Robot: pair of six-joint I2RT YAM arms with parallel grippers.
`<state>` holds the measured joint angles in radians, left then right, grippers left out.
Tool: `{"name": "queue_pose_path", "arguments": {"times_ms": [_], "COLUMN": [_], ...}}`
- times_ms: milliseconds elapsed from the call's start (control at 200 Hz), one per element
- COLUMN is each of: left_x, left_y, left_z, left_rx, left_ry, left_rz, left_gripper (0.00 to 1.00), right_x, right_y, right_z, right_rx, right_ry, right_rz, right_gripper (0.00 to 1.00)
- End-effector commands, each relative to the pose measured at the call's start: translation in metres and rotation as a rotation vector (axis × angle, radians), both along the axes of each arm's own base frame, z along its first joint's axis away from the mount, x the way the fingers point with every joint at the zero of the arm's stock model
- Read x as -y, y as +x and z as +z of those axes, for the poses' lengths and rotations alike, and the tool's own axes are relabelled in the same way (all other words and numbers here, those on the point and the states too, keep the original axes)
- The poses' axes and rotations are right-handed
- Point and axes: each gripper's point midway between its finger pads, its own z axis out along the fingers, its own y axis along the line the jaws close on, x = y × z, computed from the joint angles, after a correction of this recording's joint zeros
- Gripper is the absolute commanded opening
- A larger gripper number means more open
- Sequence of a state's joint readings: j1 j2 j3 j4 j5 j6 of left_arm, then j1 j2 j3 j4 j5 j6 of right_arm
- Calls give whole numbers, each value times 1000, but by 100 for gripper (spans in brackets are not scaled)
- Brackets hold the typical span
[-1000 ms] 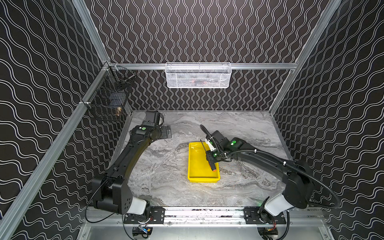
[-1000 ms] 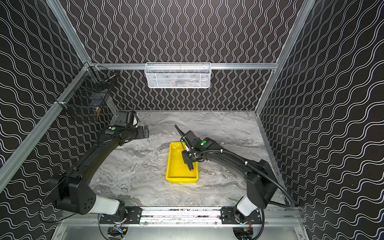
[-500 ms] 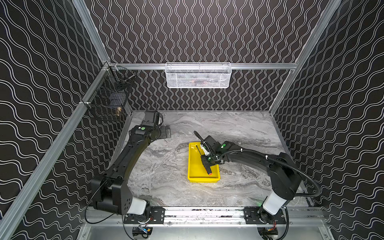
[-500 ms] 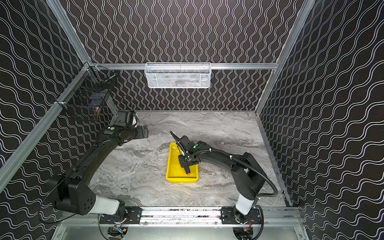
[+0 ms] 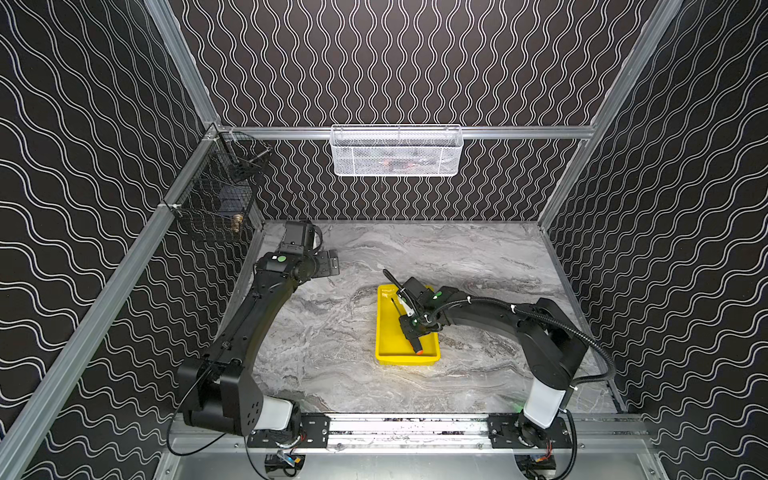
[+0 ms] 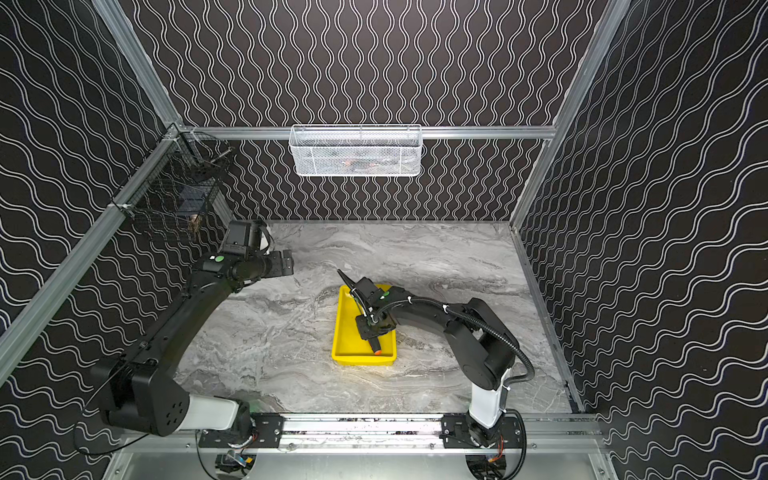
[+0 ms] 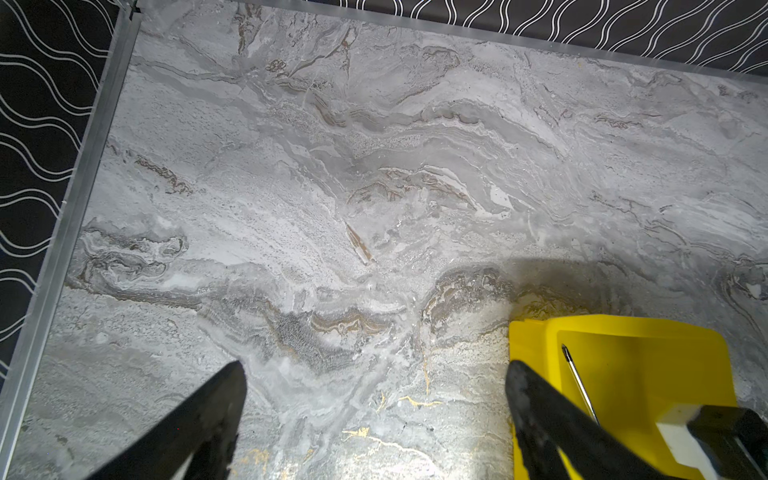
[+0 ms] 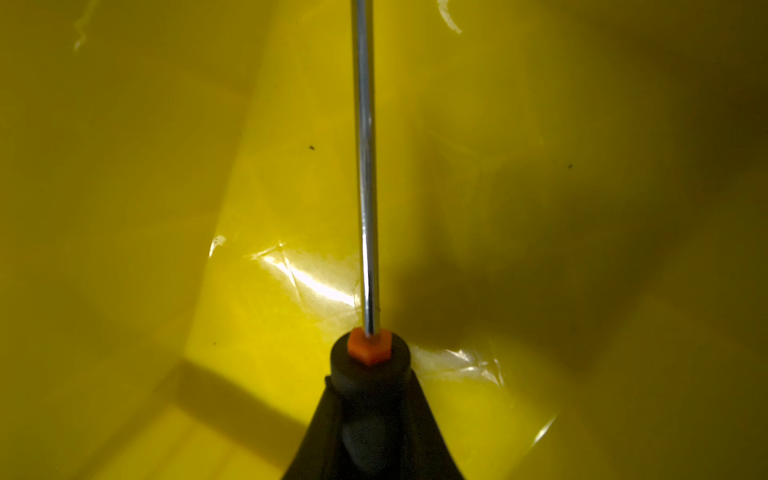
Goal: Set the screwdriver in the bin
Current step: 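Carry the screwdriver over the yellow tray with the right gripper, then lower the screwdriver into the tray and open the right gripper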
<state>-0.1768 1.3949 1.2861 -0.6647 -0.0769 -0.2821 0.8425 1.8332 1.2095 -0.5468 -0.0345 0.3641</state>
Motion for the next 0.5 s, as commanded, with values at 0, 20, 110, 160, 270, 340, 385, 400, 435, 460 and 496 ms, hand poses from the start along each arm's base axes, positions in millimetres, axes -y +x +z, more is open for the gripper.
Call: {"name": "queue_pose_path", "arguments": {"times_ms": [0, 20, 110, 160, 270, 340, 385, 400, 435, 460, 496], "left_x": [-2, -2, -2, -3, -3, -3, -4, -4, -5, -5, -5], "left_y": [3, 3, 3, 3, 3, 3, 3, 3, 3, 3, 3], "left_z": [7, 7, 8, 7, 4, 4, 4, 5, 4, 5, 4], "left_rx": [38, 38, 34, 35, 27, 23, 27, 29, 31, 34, 33], "left_ry": [1, 2, 6, 9, 10, 13, 16, 16, 18, 17, 18], "left_rz": [6, 4, 3, 6, 5, 6, 10, 12, 15, 16, 16], "left_gripper": [99, 99, 99, 99, 99, 99, 99, 99, 99, 99, 99], "right_x": [-4, -4, -5, -5, -7, -6, -5, -5, -4, -4, -4], "right_y": [6, 7, 7, 8, 7, 7, 7, 6, 6, 5, 5], "right_z": [2, 2, 0, 0, 1, 1, 1, 1, 0, 0, 0], "right_rx": [24, 24, 28, 27, 21, 26, 27, 26, 26, 24, 25], "right_ry": [3, 3, 2, -4, 4, 8, 2, 0, 0, 1, 3], "right_rz": [11, 11, 17, 21, 25, 25, 25, 26, 25, 25, 23], "right_gripper": [13, 14, 17, 18, 20, 21, 23, 24, 27, 27, 27]}}
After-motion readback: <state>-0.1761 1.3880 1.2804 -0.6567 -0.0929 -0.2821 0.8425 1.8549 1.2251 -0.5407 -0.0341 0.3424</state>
